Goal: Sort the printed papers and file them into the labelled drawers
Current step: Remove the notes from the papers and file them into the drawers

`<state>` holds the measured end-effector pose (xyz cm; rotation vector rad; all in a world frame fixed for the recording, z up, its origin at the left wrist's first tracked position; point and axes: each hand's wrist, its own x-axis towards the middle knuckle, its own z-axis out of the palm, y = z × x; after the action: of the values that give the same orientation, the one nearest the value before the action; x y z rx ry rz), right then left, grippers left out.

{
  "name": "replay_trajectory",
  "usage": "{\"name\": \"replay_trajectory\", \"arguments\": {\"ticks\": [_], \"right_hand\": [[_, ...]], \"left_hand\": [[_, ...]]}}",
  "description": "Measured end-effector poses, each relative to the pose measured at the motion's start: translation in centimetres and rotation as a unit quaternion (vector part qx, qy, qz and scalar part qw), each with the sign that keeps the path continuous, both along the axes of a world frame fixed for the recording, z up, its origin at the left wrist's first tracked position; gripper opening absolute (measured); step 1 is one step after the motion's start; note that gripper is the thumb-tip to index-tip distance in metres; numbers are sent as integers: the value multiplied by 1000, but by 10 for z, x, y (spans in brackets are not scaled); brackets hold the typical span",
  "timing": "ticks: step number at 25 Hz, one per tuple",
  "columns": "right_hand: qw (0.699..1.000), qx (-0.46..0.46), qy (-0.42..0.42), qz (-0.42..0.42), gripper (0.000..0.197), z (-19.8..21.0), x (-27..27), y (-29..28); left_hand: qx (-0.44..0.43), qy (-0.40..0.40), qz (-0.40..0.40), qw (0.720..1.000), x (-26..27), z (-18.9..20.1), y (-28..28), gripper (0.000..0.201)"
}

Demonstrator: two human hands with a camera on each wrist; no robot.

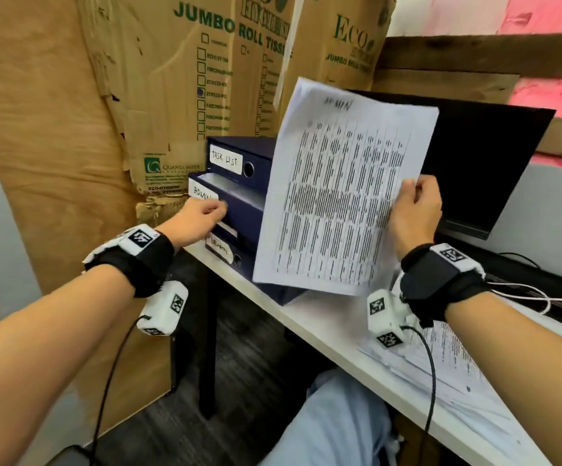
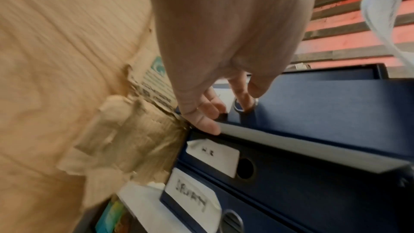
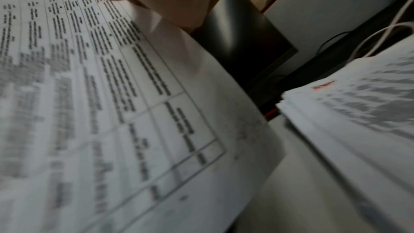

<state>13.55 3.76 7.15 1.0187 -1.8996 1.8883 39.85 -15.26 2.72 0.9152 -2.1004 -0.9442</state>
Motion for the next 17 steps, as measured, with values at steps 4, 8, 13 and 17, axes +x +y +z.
{"name": "replay_trajectory", "arguments": {"ticks": [4,8,13,17], "right_hand": [[999,-27,-5,46,16,34,32,-32],[994,-6,-44,101,27,46,77,-74],[988,15,-73,135,18,52,126,-105],[984,22,-114,132,16,63,147,-109]], "left_hand": [[70,-29,-20,997,73,17,11,48],[96,-70,10,993,131,30,26,86],[143,9,22,989,165,45,37,78],[218,130,-39,966,168,65,51,65]]}}
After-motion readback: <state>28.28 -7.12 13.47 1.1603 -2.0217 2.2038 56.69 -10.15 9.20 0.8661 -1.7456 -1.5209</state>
